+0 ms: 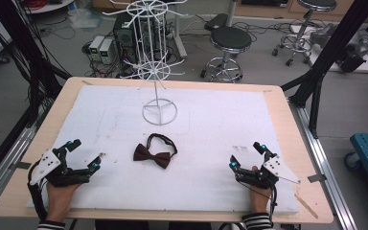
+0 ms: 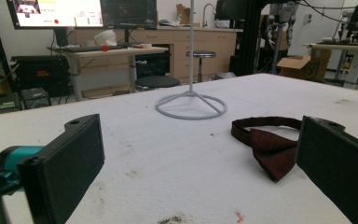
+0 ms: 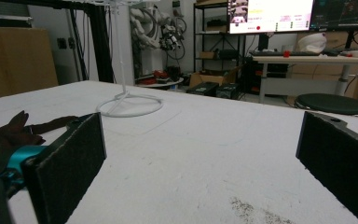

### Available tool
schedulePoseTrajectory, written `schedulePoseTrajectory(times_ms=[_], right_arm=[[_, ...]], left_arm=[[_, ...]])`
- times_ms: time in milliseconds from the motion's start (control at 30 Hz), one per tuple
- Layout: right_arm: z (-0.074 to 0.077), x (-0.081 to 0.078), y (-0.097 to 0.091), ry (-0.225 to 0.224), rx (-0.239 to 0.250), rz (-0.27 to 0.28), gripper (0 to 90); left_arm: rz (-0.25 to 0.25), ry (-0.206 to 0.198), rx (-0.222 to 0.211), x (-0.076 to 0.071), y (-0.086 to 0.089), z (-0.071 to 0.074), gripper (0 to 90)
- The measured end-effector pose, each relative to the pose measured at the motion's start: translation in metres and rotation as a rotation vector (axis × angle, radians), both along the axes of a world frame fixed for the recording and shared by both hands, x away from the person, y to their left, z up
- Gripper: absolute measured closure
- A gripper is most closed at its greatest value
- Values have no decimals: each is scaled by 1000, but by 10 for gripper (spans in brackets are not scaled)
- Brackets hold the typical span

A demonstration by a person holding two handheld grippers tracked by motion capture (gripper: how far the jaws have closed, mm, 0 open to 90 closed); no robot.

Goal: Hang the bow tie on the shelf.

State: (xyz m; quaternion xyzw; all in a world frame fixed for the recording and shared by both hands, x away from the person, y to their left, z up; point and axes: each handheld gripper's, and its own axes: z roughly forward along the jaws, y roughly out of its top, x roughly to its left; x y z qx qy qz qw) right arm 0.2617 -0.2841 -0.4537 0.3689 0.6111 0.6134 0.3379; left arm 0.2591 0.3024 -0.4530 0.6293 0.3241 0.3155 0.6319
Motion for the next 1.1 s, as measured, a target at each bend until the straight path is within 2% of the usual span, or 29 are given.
schedulePoseTrajectory(times_ms=[133, 433, 600, 867, 967, 1100], right_arm=[[0, 0, 0, 0, -4, 2, 7], [0, -1, 1, 0, -7, 1, 7], [0, -1, 1, 2, -5, 1, 7], [0, -1, 1, -5, -8, -1, 7], [0, 0, 1, -13, -10, -4, 7], [0, -1, 1, -12, -10, -4, 7]], left_arm=[[-1, -2, 8, 0, 0, 0, 18], [-22, 14, -18, 2, 2, 1, 18], [-30, 32, -15, 2, 5, 4, 18], [-95, 35, 38, 8, 3, 30, 18], [-115, 33, 74, 11, 2, 39, 18], [-153, 51, 109, 15, 0, 50, 18]])
